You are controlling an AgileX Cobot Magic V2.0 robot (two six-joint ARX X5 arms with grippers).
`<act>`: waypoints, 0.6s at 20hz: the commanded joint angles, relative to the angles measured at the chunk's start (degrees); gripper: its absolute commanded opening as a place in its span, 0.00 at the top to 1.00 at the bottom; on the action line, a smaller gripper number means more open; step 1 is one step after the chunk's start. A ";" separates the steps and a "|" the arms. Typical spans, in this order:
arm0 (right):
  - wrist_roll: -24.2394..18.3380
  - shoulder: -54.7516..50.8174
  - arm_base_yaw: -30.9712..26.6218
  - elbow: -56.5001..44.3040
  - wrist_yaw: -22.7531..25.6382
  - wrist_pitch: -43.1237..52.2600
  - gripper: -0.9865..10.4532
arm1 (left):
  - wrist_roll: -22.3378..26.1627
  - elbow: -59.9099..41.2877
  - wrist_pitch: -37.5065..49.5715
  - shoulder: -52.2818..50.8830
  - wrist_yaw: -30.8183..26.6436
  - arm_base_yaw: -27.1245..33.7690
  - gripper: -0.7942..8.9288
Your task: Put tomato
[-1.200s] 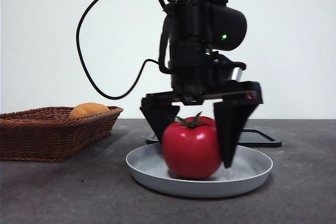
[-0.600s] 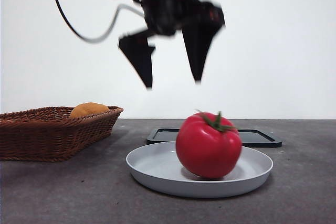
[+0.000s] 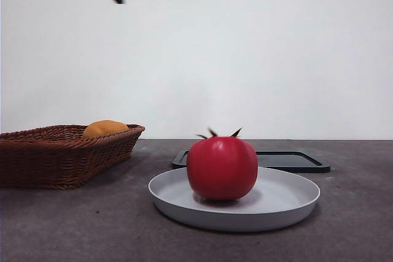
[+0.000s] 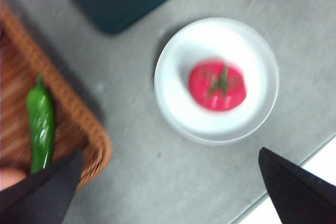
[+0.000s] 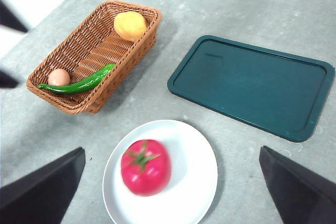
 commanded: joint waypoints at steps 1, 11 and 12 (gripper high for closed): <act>-0.13 0.44 0.31 1.20 0.17 0.61 0.29 | 0.59 -9.99 6.64 -6.23 0.22 0.96 0.18; -0.11 0.44 0.31 1.20 0.17 0.61 0.29 | -3.37 -61.48 45.88 -45.86 5.81 3.06 0.18; -0.11 0.44 0.31 1.20 0.15 0.61 0.29 | -3.85 -63.34 47.28 -48.37 5.88 2.97 0.18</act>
